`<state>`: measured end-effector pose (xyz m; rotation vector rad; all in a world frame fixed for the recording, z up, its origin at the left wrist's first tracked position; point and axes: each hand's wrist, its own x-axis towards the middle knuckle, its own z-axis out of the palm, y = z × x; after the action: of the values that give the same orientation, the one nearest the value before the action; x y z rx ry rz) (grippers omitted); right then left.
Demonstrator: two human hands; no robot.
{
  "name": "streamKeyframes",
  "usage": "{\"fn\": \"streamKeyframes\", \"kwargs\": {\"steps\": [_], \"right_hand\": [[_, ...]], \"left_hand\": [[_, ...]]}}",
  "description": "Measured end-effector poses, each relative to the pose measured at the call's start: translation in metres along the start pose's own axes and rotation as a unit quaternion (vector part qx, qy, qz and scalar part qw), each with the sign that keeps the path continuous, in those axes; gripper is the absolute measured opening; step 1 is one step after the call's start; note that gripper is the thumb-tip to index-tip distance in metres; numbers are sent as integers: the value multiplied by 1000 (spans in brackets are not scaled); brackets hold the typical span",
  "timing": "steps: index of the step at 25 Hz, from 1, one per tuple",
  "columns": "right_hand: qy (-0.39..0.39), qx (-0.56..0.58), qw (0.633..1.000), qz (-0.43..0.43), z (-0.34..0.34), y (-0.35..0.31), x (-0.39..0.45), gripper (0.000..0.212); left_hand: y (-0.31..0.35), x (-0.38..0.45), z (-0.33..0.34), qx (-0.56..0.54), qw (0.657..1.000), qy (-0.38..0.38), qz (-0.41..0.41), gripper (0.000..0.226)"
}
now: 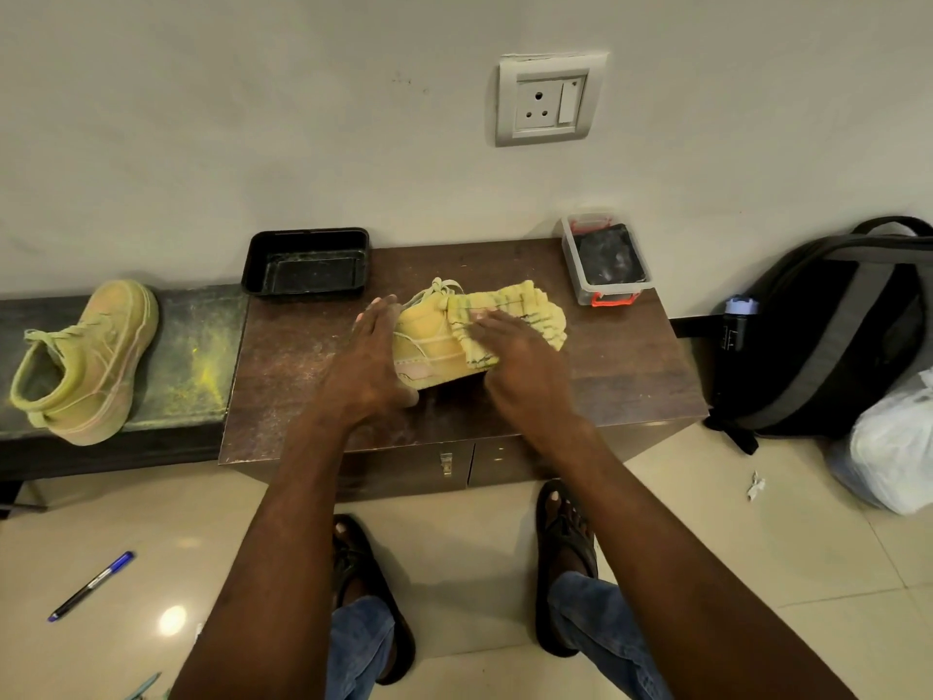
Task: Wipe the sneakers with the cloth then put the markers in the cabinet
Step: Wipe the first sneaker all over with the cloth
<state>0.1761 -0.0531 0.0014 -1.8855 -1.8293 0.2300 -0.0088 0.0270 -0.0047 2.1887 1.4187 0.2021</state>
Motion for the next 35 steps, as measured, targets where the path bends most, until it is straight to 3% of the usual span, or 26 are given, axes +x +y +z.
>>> {"fn": "streamKeyframes", "kwargs": {"steps": [3, 4, 7, 8, 12, 15, 19, 22, 26, 29, 30, 33, 35], "right_hand": [[72, 21, 977, 201, -15, 33, 7, 59], [76, 20, 973, 217, -16, 32, 7, 58], [6, -18, 998, 56, -10, 12, 2, 57], [4, -14, 999, 38, -12, 14, 1, 57], [63, 20, 978, 199, -23, 42, 8, 51], [-7, 4, 996, 89, -21, 35, 5, 51], [46, 27, 980, 193, -28, 46, 8, 48], [-5, 14, 994, 105, -24, 39, 7, 50], [53, 16, 975, 214, -27, 44, 8, 47], [28, -1, 994, 103, -13, 24, 3, 51], [38, 2, 994, 107, -13, 26, 3, 50], [57, 5, 969, 239, -23, 46, 6, 40], [27, 8, 979, 204, -27, 47, 6, 42]], "left_hand": [[1, -1, 1, 6, 1000, 4, 8, 116], [2, -1, 1, 13, 1000, 7, 10, 116], [0, 0, 2, 17, 1000, 9, 11, 116], [0, 0, 2, 16, 1000, 10, 13, 115], [2, -1, 1, 20, 999, 16, 29, 114], [1, -1, 2, 23, 999, 16, 27, 114], [1, -2, 2, 36, 999, 17, 35, 114], [3, -2, 2, 36, 999, 18, 37, 112], [3, -3, 1, 38, 999, 15, 35, 113], [4, -4, 1, 28, 999, 16, 33, 114], [5, -3, 0, 28, 999, 16, 34, 114], [4, -3, -1, 27, 999, 13, 31, 114], [6, -3, 0, 30, 999, 7, 29, 114]]}}
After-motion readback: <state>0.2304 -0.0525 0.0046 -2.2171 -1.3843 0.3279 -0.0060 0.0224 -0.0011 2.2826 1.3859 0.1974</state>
